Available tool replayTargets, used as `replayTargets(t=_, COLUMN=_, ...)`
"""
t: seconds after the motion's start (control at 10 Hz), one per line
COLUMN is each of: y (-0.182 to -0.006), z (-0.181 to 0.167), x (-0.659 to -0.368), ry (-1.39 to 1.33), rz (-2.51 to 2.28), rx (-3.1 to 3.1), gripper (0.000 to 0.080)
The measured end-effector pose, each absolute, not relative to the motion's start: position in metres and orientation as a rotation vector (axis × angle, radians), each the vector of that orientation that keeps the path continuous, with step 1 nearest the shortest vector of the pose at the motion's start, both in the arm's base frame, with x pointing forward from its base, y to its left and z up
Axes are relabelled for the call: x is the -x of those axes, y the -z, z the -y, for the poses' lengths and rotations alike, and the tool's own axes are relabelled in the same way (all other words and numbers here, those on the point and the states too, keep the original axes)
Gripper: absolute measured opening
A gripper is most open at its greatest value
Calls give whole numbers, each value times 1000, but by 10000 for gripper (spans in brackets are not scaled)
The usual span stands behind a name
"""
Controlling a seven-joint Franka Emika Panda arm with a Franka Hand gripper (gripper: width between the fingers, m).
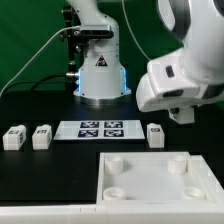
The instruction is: Assemble one leg
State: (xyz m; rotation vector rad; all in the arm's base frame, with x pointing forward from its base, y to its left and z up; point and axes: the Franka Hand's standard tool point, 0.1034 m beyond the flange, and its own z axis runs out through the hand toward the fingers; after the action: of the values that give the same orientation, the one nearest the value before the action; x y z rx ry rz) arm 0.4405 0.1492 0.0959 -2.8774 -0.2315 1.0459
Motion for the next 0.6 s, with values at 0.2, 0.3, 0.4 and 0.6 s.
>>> replayTargets(t=0.2, y=-136, z=-128, x=-465, ry=-722, rz=206, rx=2966, gripper=291)
replayTargets(t=0.3, y=-159, z=-122, x=-479, ry=-607, rz=197, rx=2991, gripper=291)
replayTargets(t=0.4, y=-177, z=-118, x=-495, ry=-406, rz=179, rx=3027, gripper=291)
replayTargets(t=0.6, y=-199, z=-114, x=-507, ry=-114, rz=160, rx=3058, gripper=291)
